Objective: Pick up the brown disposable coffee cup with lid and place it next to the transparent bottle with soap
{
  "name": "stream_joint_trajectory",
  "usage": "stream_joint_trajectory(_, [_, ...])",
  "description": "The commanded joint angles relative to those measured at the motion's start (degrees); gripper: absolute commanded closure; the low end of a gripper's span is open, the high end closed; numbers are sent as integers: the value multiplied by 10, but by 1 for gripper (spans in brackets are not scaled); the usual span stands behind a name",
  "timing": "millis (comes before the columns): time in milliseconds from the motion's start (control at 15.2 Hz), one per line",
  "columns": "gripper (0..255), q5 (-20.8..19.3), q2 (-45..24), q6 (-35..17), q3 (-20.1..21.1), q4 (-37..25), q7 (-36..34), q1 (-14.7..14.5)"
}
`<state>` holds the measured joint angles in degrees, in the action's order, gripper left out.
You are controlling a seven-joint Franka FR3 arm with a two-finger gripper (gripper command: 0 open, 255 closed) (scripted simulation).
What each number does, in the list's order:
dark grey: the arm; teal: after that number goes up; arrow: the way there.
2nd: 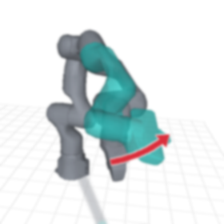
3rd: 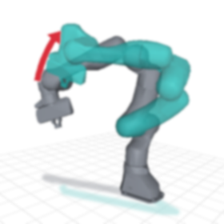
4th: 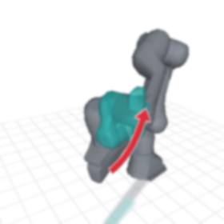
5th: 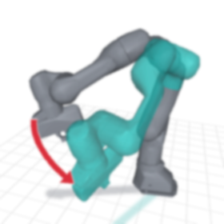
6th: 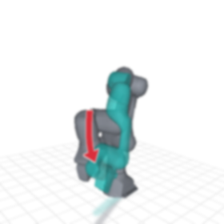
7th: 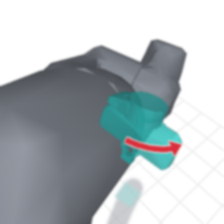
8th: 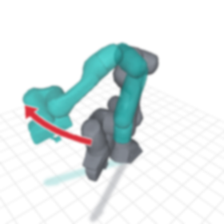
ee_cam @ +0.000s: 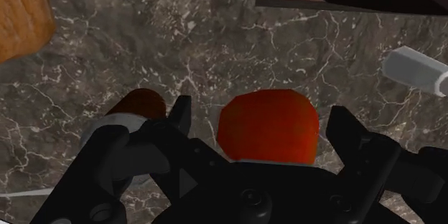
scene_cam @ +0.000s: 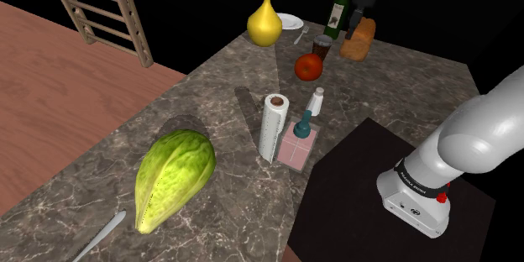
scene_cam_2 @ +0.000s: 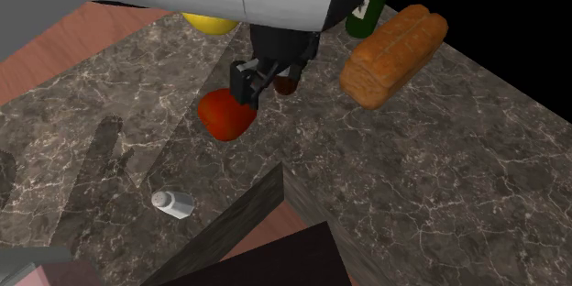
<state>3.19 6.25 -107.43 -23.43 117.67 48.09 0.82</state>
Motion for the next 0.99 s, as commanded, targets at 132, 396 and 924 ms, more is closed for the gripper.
stream_joint_trajectory(132, [0,37,-99,-11,-18,-74,75,10])
stream_joint_trajectory(396, [0,78,-199,-8,-21,-162,140,33])
stream_joint_trajectory(924, [0,115,-300,-21,-9,-239,192,63])
